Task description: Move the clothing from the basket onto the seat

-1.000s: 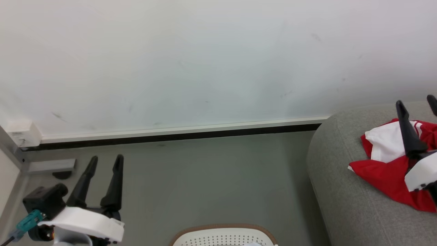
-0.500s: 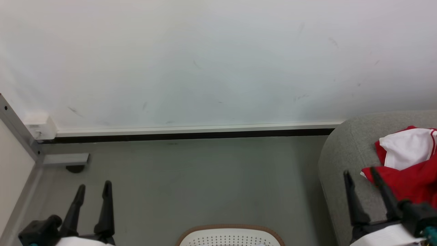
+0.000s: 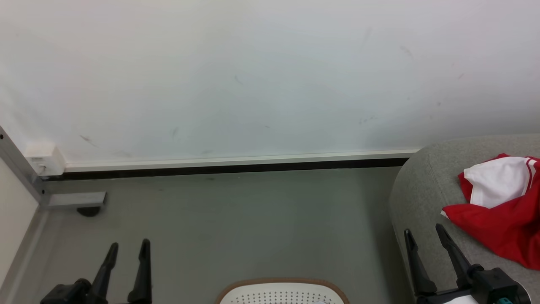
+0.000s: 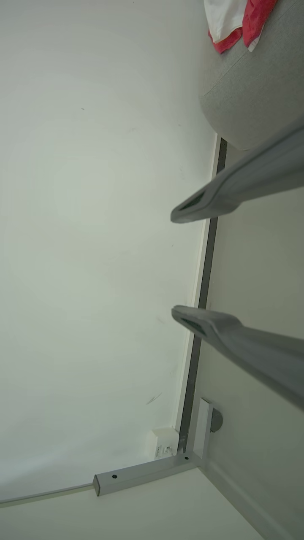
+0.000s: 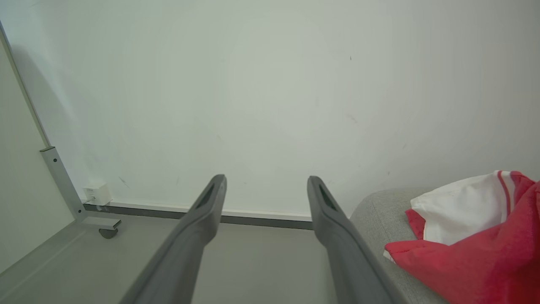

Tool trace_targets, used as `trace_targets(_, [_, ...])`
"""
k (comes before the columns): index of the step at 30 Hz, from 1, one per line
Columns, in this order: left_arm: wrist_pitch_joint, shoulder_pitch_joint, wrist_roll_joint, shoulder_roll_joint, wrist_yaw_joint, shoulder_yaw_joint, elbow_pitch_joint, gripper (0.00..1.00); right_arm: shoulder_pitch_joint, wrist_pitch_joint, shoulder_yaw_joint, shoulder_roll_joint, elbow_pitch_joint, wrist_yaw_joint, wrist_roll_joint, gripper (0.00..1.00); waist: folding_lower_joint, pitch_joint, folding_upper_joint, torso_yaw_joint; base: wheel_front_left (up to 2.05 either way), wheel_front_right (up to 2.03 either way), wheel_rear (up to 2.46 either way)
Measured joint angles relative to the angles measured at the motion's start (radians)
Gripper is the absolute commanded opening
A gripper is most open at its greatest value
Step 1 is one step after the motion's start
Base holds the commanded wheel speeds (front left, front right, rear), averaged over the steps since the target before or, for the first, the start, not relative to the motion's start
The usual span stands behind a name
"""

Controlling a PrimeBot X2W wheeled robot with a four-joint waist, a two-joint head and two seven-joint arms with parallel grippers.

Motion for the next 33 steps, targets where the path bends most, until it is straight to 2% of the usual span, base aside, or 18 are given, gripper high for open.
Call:
trace_targets(10, [0.000,-0.004,0.044,-0.032,-0.041,0.037,0.027,1.00,-0.015,-0.013,0.007,0.003,0.021,0.000,0.008,1.00,0.0001,0.002,0.0000,-0.004,0.00,0.00,0.00])
trace_targets(33, [0.000,-0.011,0.086,-0.064,-0.082,0.074,0.053,1.00,-0.028,-0.024,0.011,0.004,0.041,0.000,0.024,1.00,0.0001,-0.001,0.0000,-0.012,0.00,0.00,0.00])
